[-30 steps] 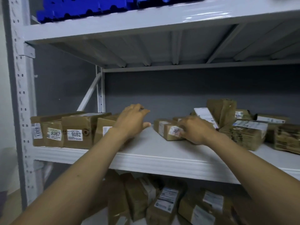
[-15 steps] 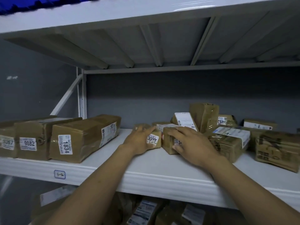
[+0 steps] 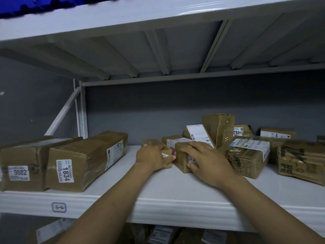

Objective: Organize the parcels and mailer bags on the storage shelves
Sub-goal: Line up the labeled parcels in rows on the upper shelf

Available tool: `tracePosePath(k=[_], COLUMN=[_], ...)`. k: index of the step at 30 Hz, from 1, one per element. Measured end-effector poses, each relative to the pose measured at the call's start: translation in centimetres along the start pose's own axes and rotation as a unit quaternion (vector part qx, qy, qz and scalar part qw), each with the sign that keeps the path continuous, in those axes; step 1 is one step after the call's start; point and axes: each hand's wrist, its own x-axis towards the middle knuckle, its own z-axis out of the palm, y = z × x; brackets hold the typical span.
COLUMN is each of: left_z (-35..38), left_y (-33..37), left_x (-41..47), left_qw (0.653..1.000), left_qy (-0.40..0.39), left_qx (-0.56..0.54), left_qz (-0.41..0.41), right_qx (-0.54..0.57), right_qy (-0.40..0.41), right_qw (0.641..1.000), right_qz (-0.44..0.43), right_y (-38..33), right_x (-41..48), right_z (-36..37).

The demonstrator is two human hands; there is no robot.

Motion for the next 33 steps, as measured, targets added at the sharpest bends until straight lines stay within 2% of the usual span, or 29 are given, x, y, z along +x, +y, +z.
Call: tracePosePath(k=[6,9,11,14,16,17,22,24,28,33], left_z=[-1.0,-1.9,-2.6,-3.7,-4.7,-5.1,-6.2,-5.8,-4.5,-4.9], left_y=[-1.5,-3.1,-4.0,-5.2,-5.9,-6.2,-7.2,-7.6,-8.1,-8.8], left_x=[-1.4,-3.1,-4.3,-6.2,-7.4,-7.9,-10.6,-11.4,-11.8,-11.8], left_qw=[0.994,0.979,0.97,0.968,0.971,0.97,0.958,0.957,0.966,0.962], left_qy=[0.062,0.118,0.137,0.132,0.149,0.158,0.106,0.09,0.076,0.066], left_qx=[-0.085,-0.159,-0.201,-0.21,-0.162,-0.14,-0.191,-0.211,-0.225,-0.249], left_qz=[-0.035,-0.038,-0.023,0.035,0.094,0.118,0.185,0.176,0.104,0.094], right_qx=[0.025,0.134,0.268,0.436,0.494,0.5,0.499,0.463,0.425,0.339], right_qy=[0.001,0.101,0.131,0.065,0.029,0.017,-0.051,-0.087,-0.064,-0.038], right_qw=[1.0,0.986,0.952,0.884,0.85,0.847,0.861,0.88,0.901,0.94], right_qz=[-0.007,0.011,0.066,0.154,0.179,0.179,0.081,0.056,0.062,0.031], right_y=[-0.4,-2.2,-4.5,-7.4,-8.6,-9.1,-10.0,-10.0,-9.8,-10.4], right_x=[0.2,0.4,0.9,2.2,2.7,2.8,2.2,1.7,1.0,0.5], right_z=[-0.2,-0.9,-1.7,-1.8,-1.3,-1.0,-0.6,-0.5,-0.1,-0.2])
